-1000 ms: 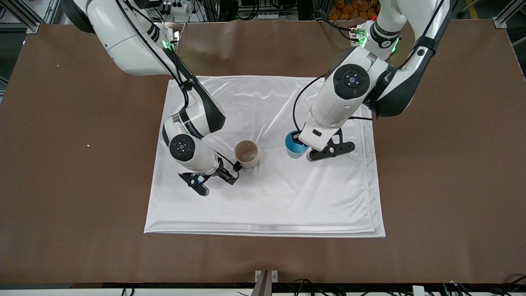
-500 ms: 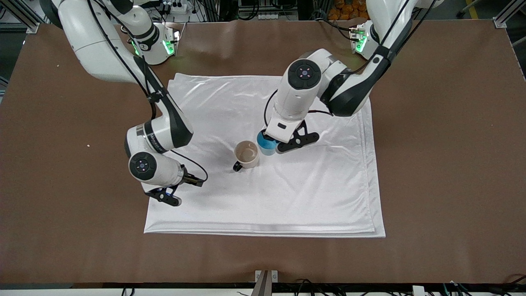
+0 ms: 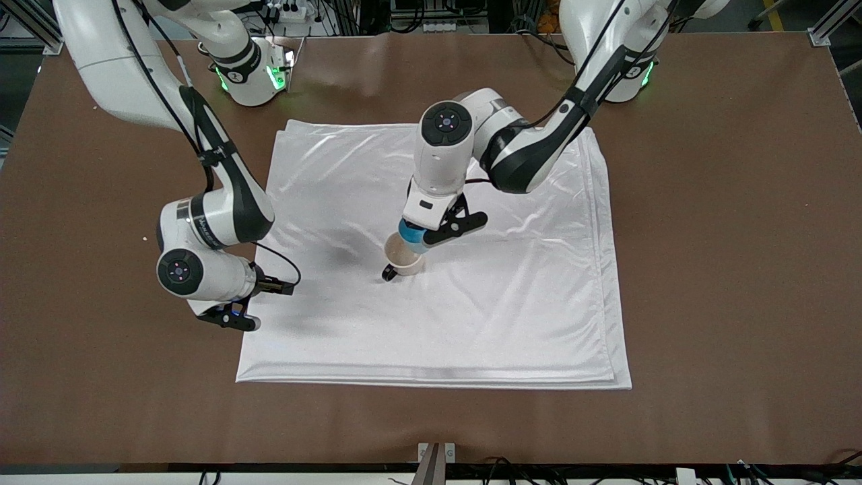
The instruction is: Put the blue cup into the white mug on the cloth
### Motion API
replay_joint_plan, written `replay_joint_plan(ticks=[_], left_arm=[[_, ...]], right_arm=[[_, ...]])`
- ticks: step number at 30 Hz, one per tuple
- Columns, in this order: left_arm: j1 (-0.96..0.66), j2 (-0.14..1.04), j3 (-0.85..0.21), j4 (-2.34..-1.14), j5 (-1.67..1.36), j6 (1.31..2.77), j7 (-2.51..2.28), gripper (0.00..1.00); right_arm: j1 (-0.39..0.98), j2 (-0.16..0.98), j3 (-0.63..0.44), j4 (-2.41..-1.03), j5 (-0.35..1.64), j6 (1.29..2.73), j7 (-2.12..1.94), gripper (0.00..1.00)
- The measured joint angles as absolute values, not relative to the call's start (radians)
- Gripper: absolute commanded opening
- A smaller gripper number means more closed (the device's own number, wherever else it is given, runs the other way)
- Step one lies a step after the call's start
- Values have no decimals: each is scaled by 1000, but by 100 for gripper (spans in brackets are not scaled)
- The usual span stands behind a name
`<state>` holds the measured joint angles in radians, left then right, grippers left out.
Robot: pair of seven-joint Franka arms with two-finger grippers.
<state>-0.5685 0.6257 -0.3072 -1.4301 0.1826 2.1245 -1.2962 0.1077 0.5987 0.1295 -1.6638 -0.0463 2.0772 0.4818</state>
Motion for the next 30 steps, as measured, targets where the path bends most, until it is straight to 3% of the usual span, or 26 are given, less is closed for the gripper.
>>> replay_joint_plan(ticks=[16, 24, 30], left_arm=[[-621, 667, -255, -1414, 183, 2212, -1306, 0], [-634, 687, -255, -1414, 183, 2240, -1306, 0], [-640, 696, -255, -1414, 183, 2243, -1306, 0]], right_arm=[[51, 238, 130, -2050, -54, 2127, 339, 100], [-15, 170, 129, -2116, -55, 2120, 209, 100], [-45, 128, 130, -2119, -55, 2019, 168, 100]])
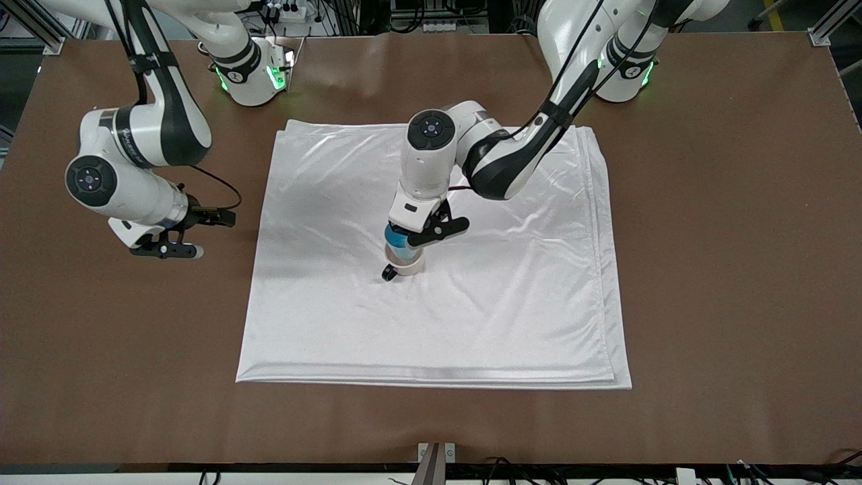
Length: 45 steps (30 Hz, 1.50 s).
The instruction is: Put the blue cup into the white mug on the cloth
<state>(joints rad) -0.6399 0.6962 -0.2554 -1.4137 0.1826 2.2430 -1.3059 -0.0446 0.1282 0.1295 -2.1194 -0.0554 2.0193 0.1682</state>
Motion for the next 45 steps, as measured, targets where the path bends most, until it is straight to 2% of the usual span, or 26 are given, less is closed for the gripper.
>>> replay_joint_plan(ticks=[11, 12, 13, 14, 19, 28, 37, 45], left_arm=[[-640, 714, -254, -1413, 183, 2269, -1306, 0], [-640, 715, -254, -1413, 183, 2273, -1306, 8], [-640, 716, -254, -1413, 183, 2275, -1306, 38], [-641, 717, -254, -1413, 183, 2277, -1306, 99], [-643, 720, -254, -1413, 183, 2280, -1306, 100], [-645, 720, -254, -1400, 183, 2283, -1306, 100], [-642, 679, -251, -1370, 183, 2270, -1306, 100], [-627, 567, -240, -1361, 186, 2156, -1278, 100]], right_arm=[[-43, -8, 142, -2068, -4, 1757, 169, 100], [-43, -17, 142, -2052, 3, 1729, 169, 100], [-43, -24, 143, -2033, 9, 1703, 169, 100], [-43, -31, 143, -2012, 14, 1677, 169, 100], [-43, -54, 143, -1894, 19, 1582, 169, 100], [-44, -79, 123, -1740, 19, 1517, 171, 100], [-44, -78, 114, -1682, 19, 1511, 170, 100], [-43, -71, 117, -1673, 19, 1511, 169, 100]])
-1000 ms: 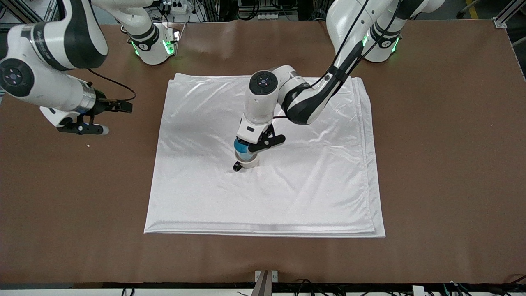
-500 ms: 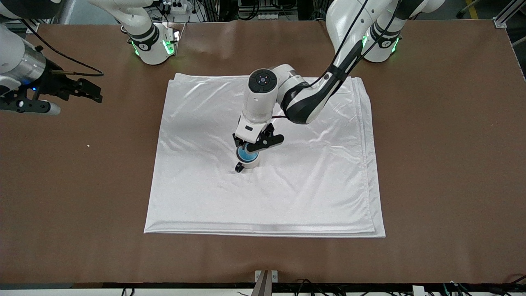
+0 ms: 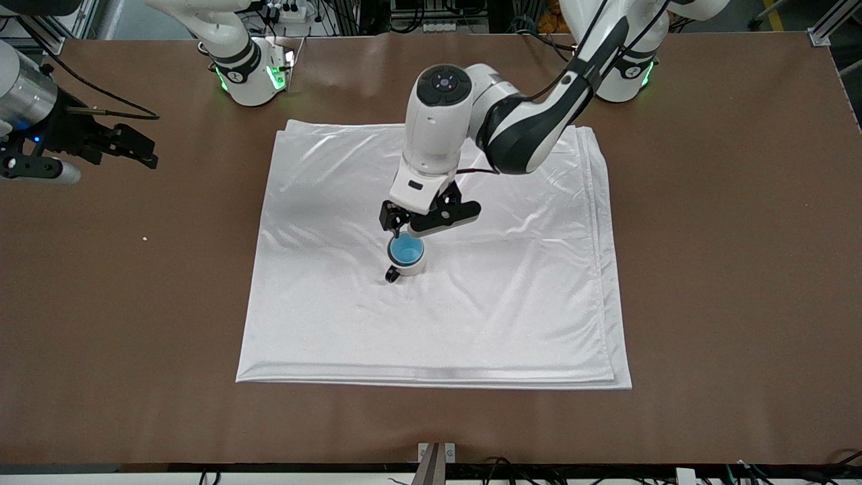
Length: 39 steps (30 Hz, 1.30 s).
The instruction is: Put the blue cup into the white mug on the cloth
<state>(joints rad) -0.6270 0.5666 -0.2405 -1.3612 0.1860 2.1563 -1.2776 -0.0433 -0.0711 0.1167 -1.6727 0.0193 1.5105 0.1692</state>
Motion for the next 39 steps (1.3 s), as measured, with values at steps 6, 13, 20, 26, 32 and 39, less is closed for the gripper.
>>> replay_joint_plan(ticks=[6, 13, 20, 26, 32, 39], left_arm=[[-587, 472, -236, -1360, 189, 2072, -1250, 100], [-507, 358, -234, -1361, 189, 1917, -1166, 100], [-403, 258, -236, -1363, 160, 1772, -968, 100], [-295, 181, -236, -1387, 110, 1737, -759, 100], [-200, 110, -236, -1449, 59, 1727, -583, 100], [-125, 38, -236, -1529, 44, 1727, -436, 100]], right_arm=[[-43, -65, 117, -1671, 19, 1511, 169, 100], [-43, -64, 118, -1667, 18, 1525, 169, 100], [-40, -63, 120, -1667, 4, 1564, 168, 100], [-22, -63, 121, -1665, -26, 1583, 167, 100], [-23, -63, 116, -1661, -26, 1586, 167, 100], [-52, -63, 106, -1660, -23, 1592, 168, 100]])
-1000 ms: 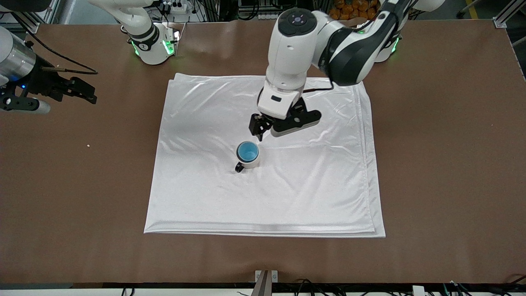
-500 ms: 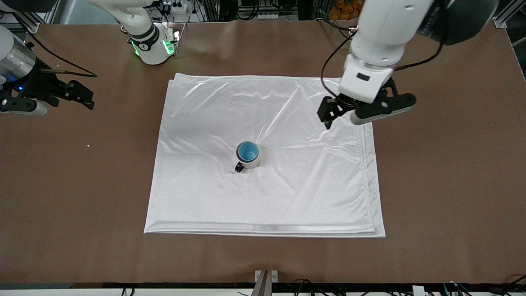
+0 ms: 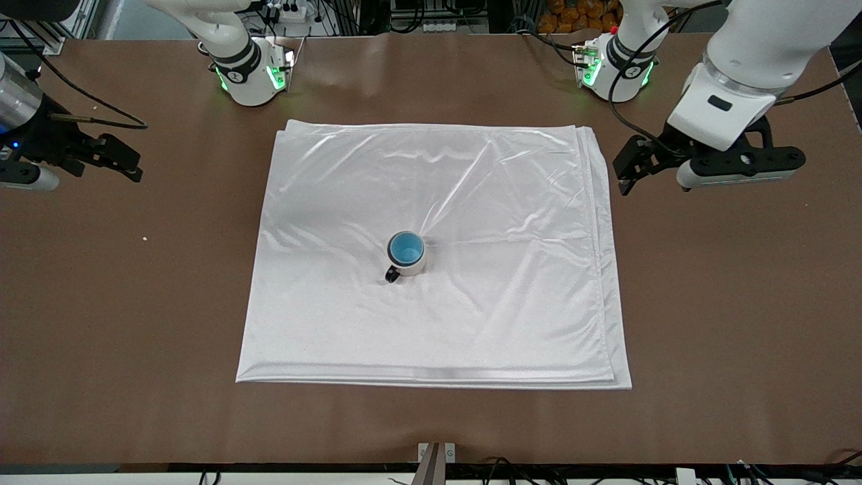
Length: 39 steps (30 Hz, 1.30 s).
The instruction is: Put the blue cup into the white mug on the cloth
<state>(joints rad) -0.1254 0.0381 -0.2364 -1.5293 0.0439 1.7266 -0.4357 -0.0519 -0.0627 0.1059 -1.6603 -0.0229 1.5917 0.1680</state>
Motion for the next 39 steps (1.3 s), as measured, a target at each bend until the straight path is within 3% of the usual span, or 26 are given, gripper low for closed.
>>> replay_joint_plan(ticks=[14, 39], left_arm=[[30, 20, -235, -1597, 31, 1727, -199, 100], [121, -11, -234, -1651, -27, 1737, -131, 100]], right_arm=[[-109, -60, 96, -1660, -22, 1620, 72, 100], [-109, -59, 96, -1660, 8, 1628, 34, 100]])
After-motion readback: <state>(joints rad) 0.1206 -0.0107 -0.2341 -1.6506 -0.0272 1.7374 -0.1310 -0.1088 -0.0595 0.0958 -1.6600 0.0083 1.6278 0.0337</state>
